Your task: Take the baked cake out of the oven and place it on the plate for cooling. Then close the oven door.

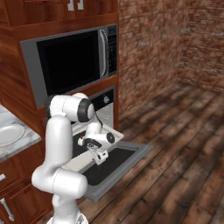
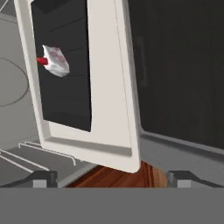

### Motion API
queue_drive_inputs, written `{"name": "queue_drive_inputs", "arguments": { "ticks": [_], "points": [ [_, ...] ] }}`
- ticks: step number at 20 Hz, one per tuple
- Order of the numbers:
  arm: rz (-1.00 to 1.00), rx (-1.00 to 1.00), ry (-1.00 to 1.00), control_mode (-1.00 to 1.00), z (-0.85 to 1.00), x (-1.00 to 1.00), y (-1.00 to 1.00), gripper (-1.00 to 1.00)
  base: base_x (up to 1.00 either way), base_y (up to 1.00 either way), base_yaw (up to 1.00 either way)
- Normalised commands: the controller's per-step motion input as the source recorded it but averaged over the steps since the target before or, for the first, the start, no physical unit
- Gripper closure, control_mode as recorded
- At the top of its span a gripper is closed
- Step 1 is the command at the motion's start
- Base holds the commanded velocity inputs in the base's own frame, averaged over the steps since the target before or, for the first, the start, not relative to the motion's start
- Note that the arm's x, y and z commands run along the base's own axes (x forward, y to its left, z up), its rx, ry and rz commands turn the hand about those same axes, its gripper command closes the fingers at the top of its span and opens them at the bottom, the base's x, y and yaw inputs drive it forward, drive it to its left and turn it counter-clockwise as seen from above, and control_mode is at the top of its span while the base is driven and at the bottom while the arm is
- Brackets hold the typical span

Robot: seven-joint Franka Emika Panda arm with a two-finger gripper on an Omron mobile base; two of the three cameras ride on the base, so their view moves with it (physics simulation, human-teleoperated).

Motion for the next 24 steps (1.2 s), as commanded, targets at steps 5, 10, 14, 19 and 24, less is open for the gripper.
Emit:
{"name": "queue_drive_inputs", "arguments": {
  "ticks": [5, 10, 14, 19, 24],
  "points": [
    [0.08, 0.03, 0.00, -1.00, 0.34, 0.06, 0.00, -1.00, 0.00, 0.00, 0.00],
    [0.09, 0.02, 0.00, -1.00, 0.31, 0.17, 0.00, -1.00, 0.00, 0.00, 0.00],
    [0.10, 0.05, 0.00, -1.00, 0.19, 0.29, 0.00, -1.00, 0.00, 0.00, 0.00],
    [0.11, 0.09, 0.01, -1.00, 0.01, 0.41, 0.03, -1.00, 0.00, 0.00, 0.00],
    [0.09, 0.06, 0.05, -1.00, 0.00, 0.44, 0.17, -1.00, 0.00, 0.00, 0.00]
  ]
}}
